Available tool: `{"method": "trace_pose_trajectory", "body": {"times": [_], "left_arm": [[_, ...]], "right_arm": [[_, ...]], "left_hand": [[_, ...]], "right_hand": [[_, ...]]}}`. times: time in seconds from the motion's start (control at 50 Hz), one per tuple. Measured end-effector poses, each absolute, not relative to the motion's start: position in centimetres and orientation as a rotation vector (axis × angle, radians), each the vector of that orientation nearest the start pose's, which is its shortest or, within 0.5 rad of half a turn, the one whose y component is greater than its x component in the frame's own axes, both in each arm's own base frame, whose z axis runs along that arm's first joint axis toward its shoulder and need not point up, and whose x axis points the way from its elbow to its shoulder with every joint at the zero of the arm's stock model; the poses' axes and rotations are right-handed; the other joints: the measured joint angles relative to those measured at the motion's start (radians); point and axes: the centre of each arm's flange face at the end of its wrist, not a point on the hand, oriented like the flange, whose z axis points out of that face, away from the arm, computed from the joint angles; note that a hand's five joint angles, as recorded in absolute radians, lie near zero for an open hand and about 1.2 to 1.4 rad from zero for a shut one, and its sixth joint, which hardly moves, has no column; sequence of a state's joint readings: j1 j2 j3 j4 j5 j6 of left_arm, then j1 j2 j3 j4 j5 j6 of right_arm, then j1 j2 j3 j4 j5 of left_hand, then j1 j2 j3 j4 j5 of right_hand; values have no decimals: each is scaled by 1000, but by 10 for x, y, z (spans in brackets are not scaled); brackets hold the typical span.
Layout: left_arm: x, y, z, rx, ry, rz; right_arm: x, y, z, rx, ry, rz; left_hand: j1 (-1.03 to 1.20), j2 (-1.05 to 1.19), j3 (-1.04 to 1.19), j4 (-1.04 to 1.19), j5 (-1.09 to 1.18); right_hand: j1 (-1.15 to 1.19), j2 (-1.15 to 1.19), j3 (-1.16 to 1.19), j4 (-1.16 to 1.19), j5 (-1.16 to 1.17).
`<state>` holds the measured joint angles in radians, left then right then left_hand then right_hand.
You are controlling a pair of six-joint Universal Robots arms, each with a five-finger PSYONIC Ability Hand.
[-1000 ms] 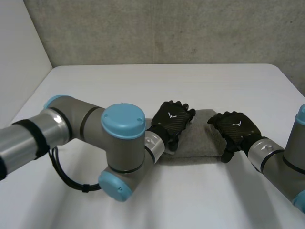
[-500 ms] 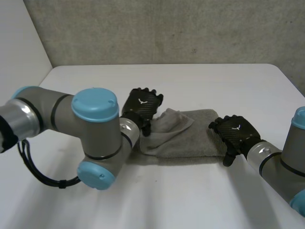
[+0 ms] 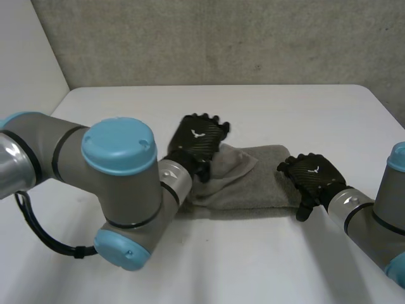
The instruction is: Fold the laundry
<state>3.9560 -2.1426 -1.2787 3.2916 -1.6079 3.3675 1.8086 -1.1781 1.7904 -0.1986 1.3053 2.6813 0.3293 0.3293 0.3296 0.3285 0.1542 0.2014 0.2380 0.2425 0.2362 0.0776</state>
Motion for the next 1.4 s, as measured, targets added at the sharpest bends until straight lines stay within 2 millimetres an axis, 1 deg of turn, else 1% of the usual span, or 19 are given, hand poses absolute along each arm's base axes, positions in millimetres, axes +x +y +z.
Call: {"method": "trace_pose_trajectory", "body": {"times": [0.16,0.34,0.38,0.46,0.52,0.58,0.6,0.64,0.66,0.72,0.82,0.92,1.0,1.04,1.08,1.2,1.36,1.38,1.4], "left_arm": [[-402,-202,181,1360,2415,-2265],[-421,-219,151,1387,2408,-2240],[-423,-231,146,1349,2382,-2245],[-417,-250,146,1242,2345,-2243],[-398,-277,148,1066,2298,-2201],[-387,-286,147,1003,2283,-2153],[-382,-288,146,985,2279,-2127],[-376,-288,144,975,2280,-2093],[-369,-285,141,976,2289,-2050],[-358,-275,137,996,2312,-1983],[-343,-254,144,1019,2336,-1938],[-329,-237,167,1003,2330,-1967],[-315,-235,180,961,2323,-1980],[-301,-237,187,914,2322,-1975],[-287,-239,191,868,2323,-1962],[-252,-245,198,744,2322,-1923],[-226,-250,205,697,2334,-1929],[-226,-249,207,707,2335,-1945],[-226,-249,208,712,2336,-1953]], "right_arm": [[225,-269,139,-1072,2302,-1674],[225,-268,137,-1073,2304,-1666],[225,-268,135,-1076,2309,-1661],[225,-269,131,-1088,2317,-1657],[224,-271,126,-1137,2330,-1659],[224,-273,124,-1180,2338,-1673],[223,-274,123,-1195,2341,-1680],[223,-275,123,-1227,2344,-1700],[222,-277,125,-1260,2344,-1733],[225,-281,132,-1330,2317,-1817],[249,-284,156,-1476,2167,-1988],[299,-276,193,-1687,1850,-2175],[327,-264,201,-1781,1689,-2204],[359,-243,200,-1875,1511,-2177],[378,-226,193,-1927,1403,-2124],[412,-185,165,-1998,1155,-1936],[426,-178,156,-1972,1093,-1883],[426,-180,156,-1963,1115,-1884],[425,-181,156,-1959,1128,-1885]], "left_hand": [[3,2,1,3,4],[5,7,7,7,8],[16,15,15,16,16],[29,29,29,30,30],[37,37,37,38,39],[38,38,38,38,39],[38,38,38,38,39],[38,38,38,38,39],[37,37,37,38,38],[35,35,36,36,36],[34,35,35,35,34],[31,30,29,29,28],[22,21,21,21,20],[19,19,18,18,17],[6,4,4,5,3],[-10,-12,-12,-11,-13],[-10,-13,-12,-12,-15],[-11,-13,-12,-12,-15],[-11,-13,-12,-12,-15]], "right_hand": [[0,0,0,0,2],[82,85,87,95,69],[183,207,207,213,180],[264,306,303,306,268],[374,471,464,463,419],[374,471,464,463,419],[512,688,681,689,638],[534,725,728,728,670],[642,889,886,898,829],[678,932,933,948,882],[681,931,935,952,887],[681,932,935,952,894],[684,932,935,952,896],[692,932,935,953,897],[692,931,935,953,899],[702,932,935,953,902],[702,931,932,947,902],[521,688,689,696,685],[444,587,588,616,610]]}}
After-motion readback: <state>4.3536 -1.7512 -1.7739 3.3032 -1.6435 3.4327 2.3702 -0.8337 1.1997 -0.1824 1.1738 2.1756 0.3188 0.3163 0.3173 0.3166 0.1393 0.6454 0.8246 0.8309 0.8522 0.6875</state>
